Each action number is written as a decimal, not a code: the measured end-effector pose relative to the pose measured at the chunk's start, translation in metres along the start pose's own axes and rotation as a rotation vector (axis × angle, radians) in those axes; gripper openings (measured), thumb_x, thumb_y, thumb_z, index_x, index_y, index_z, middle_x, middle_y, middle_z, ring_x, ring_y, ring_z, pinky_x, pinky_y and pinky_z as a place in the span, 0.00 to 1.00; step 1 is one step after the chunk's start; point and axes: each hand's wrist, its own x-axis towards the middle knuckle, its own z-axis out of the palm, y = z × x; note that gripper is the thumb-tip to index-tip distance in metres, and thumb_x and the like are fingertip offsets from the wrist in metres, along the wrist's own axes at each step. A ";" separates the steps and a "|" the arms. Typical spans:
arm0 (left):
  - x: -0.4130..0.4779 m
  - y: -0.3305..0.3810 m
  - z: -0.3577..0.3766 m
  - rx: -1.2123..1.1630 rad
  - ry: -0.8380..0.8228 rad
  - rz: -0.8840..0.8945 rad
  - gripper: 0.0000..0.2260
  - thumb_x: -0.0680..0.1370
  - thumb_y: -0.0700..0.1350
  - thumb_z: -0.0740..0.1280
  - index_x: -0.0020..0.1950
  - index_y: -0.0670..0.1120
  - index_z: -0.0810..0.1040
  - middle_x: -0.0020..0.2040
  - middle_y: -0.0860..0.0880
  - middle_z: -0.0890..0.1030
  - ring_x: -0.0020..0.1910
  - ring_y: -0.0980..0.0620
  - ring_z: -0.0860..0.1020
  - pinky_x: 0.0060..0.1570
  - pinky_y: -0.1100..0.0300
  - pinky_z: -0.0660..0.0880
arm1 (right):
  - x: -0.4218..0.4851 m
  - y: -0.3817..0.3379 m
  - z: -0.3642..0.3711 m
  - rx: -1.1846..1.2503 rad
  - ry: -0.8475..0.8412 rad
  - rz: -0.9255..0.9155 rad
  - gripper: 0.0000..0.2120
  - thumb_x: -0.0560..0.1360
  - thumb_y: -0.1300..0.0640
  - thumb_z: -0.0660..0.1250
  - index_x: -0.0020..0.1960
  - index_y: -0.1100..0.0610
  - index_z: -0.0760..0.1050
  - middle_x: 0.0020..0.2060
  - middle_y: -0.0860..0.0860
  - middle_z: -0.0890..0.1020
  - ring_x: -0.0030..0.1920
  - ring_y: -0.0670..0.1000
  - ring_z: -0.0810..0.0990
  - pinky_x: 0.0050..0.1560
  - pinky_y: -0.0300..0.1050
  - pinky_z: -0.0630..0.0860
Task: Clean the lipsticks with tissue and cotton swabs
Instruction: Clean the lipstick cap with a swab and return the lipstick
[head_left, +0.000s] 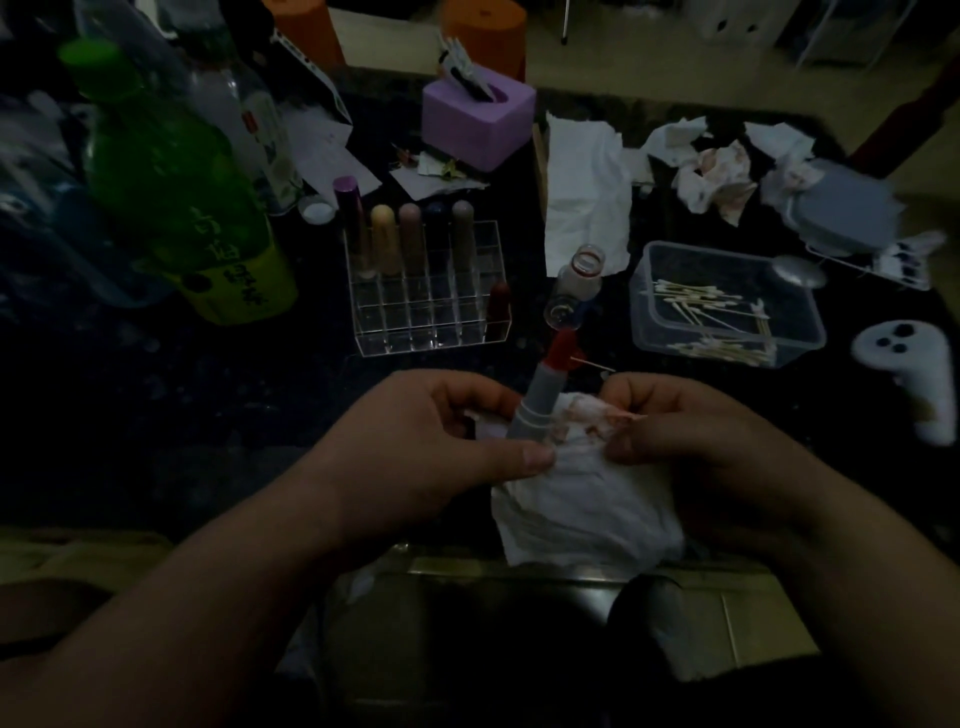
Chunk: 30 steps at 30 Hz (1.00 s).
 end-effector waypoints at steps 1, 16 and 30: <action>-0.001 0.002 0.001 -0.025 0.012 0.008 0.13 0.66 0.42 0.76 0.50 0.43 0.84 0.46 0.47 0.87 0.46 0.50 0.86 0.47 0.61 0.82 | -0.001 0.000 0.003 0.114 -0.016 0.033 0.06 0.65 0.65 0.69 0.42 0.62 0.78 0.42 0.61 0.80 0.41 0.58 0.80 0.40 0.48 0.78; 0.003 -0.006 0.006 0.248 0.415 0.139 0.11 0.69 0.53 0.77 0.50 0.56 0.85 0.51 0.59 0.84 0.48 0.62 0.82 0.47 0.64 0.80 | 0.002 0.002 0.036 -0.622 0.584 -0.500 0.04 0.73 0.58 0.73 0.45 0.50 0.85 0.40 0.42 0.86 0.43 0.41 0.85 0.43 0.34 0.79; -0.002 0.003 0.016 -0.204 0.187 0.186 0.08 0.67 0.45 0.74 0.46 0.47 0.87 0.39 0.47 0.87 0.35 0.54 0.83 0.38 0.63 0.78 | -0.009 0.013 0.054 -0.542 0.407 -0.673 0.06 0.74 0.60 0.68 0.45 0.52 0.84 0.39 0.49 0.85 0.41 0.47 0.85 0.40 0.37 0.79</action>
